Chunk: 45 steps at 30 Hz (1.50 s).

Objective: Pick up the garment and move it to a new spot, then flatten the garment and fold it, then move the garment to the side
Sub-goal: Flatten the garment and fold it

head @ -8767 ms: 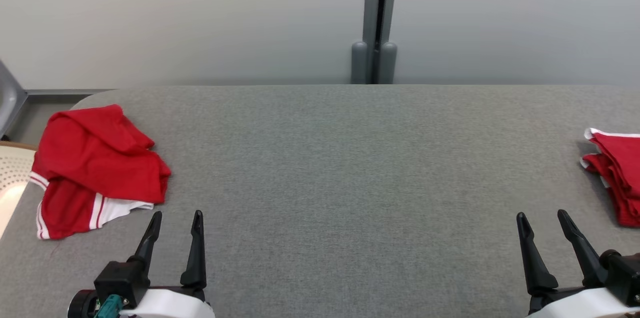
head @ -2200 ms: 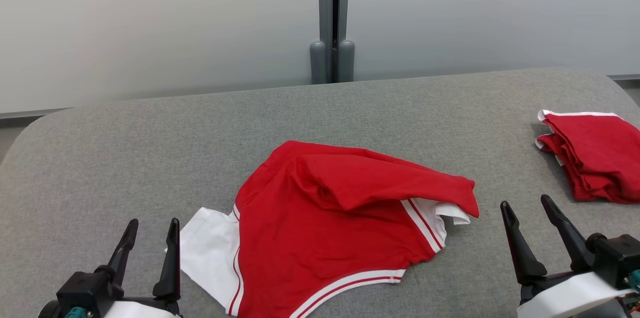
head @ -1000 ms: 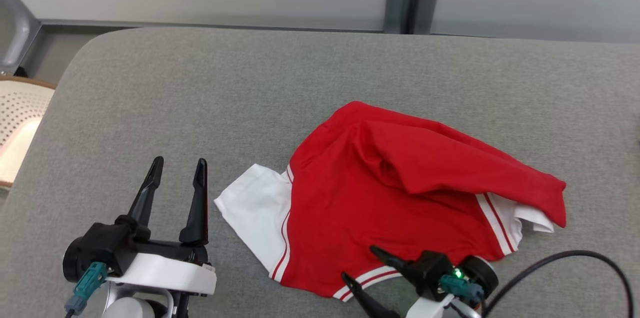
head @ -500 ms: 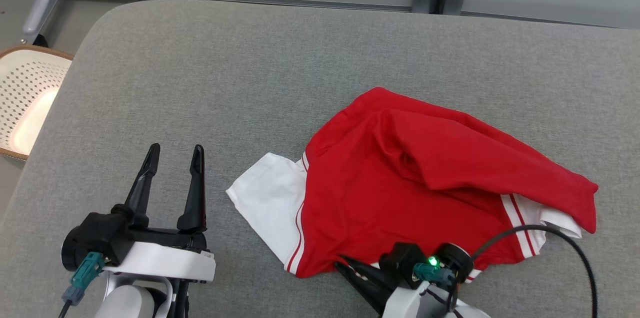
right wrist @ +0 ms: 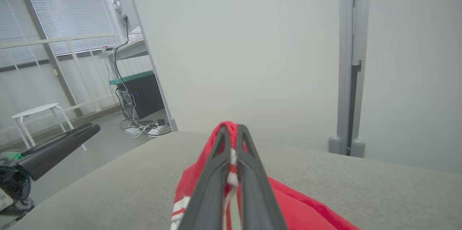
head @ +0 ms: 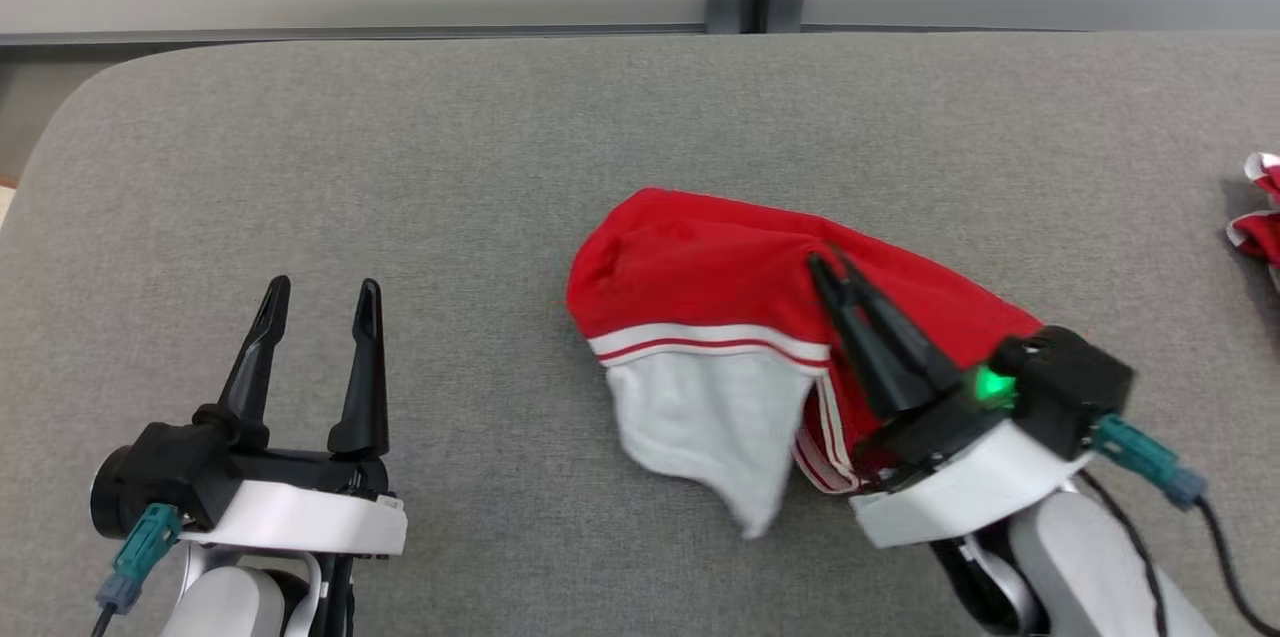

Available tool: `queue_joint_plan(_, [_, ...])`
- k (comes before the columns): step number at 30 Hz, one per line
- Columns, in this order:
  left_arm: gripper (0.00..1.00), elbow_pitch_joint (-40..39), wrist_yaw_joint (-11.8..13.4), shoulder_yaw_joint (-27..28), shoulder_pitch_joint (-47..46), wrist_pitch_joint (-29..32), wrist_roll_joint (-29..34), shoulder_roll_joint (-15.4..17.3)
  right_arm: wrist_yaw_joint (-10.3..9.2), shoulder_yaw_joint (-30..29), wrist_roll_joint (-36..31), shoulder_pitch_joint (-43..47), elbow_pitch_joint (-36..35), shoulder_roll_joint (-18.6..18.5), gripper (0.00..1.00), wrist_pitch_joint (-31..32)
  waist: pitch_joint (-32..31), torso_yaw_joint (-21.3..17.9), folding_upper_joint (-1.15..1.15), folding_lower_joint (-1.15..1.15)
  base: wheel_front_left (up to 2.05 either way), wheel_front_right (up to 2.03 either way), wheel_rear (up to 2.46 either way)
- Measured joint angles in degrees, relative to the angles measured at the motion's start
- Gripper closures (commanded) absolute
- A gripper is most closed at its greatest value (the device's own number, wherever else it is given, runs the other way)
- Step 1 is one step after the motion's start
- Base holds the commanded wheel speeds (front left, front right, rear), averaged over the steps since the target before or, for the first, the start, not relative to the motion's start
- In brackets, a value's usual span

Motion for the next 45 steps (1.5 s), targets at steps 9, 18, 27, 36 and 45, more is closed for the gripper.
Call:
queue_joint_plan(9, [0.0,-0.5,0.0,0.3,-0.1,-0.1,0.3,0.7,0.0,-22.2,-1.8,11.4,-4.5,2.1,1.0,1.8,0.8,-3.2,0.0,0.0,0.0,0.0,0.0])
queue_joint_plan(18, [0.0,-0.3,0.0,0.1,-1.2,-0.1,0.2,0.7,0.0,-31.5,0.8,15.9,10.8,3.2,1.0,2.3,2.2,-3.5,0.0,0.0,0.0,0.0,0.0])
queue_joint_plan(27, [0.0,-0.1,0.0,0.2,-1.4,-0.1,0.2,0.5,0.0,-28.3,0.0,12.1,10.8,1.6,0.0,-1.8,2.2,-3.6,0.0,0.0,0.0,0.0,0.0])
queue_joint_plan(36, [0.0,0.1,0.1,0.8,-0.4,-0.1,0.4,0.5,0.0,-26.5,-6.1,11.8,-2.8,-1.0,0.0,1.1,0.2,-4.2,0.0,0.0,0.0,0.0,0.0])
queue_joint_plan(45, [0.0,0.2,1.0,0.1,3.9,0.3,1.3,1.0,0.01,-21.8,-8.8,16.6,-7.5,-0.5,0.0,7.1,-3.5,-5.6,0.0,0.0,0.0,0.0,0.0])
